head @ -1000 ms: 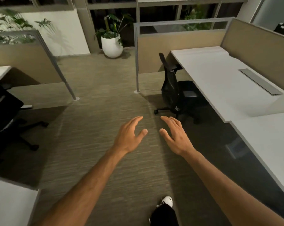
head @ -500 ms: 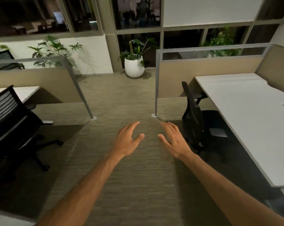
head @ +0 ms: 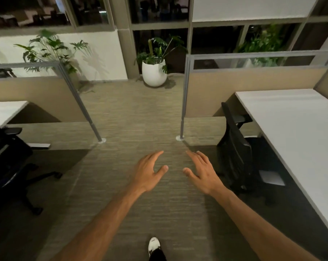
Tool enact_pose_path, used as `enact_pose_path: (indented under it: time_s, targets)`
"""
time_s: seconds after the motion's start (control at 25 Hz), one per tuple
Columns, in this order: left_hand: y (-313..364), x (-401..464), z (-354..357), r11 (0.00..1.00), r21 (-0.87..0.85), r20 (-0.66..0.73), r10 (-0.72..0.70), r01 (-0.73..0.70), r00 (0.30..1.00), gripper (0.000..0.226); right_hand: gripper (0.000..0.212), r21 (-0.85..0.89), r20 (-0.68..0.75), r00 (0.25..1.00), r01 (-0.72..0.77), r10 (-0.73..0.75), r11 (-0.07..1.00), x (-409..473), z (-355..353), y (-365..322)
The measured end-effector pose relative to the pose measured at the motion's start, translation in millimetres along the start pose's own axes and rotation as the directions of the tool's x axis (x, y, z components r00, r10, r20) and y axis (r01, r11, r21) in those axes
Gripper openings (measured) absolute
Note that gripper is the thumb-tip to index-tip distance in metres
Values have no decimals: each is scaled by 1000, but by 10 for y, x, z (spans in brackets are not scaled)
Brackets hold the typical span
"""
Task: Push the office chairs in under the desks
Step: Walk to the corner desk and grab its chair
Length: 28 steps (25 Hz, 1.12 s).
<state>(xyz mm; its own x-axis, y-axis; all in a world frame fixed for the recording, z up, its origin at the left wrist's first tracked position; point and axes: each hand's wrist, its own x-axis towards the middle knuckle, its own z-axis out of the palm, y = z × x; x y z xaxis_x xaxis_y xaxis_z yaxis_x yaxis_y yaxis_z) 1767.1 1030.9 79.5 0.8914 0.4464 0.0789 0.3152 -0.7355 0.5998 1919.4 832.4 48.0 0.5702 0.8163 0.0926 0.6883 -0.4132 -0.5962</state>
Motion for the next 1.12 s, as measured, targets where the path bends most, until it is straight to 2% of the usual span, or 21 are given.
enact_pose_path:
  time_s: [0.12,0.32,0.6,0.76,1.0,1.12]
  targets:
    - [-299,803,-70,999,-32,28,32,-31,999,59,89,-37,-17,999,-44,44,998,678,-20,128]
    - [-504,1881,-99,994,-66,135,99,-91,986,60,67,17,-104,987,-118,119,993,1485,-196,379]
    - [-522,3284,272,981,-97,241,187,-169,952,60,83,4,-154,955,-258,255,966,2322,-533,1121]
    - [-347,4319,625,971,-76,315,237,-225,919,60,79,50,-153,924,-347,351,936,2911,-829,1805]
    - [39,5485,1004,960,-75,370,280,-271,886,58,68,47,-150,881,-448,450,893,3261,-1314,2474]
    - [444,5960,1460,936,-131,510,345,-325,788,59,65,78,-225,792,-565,567,821,3169,-1483,2859]
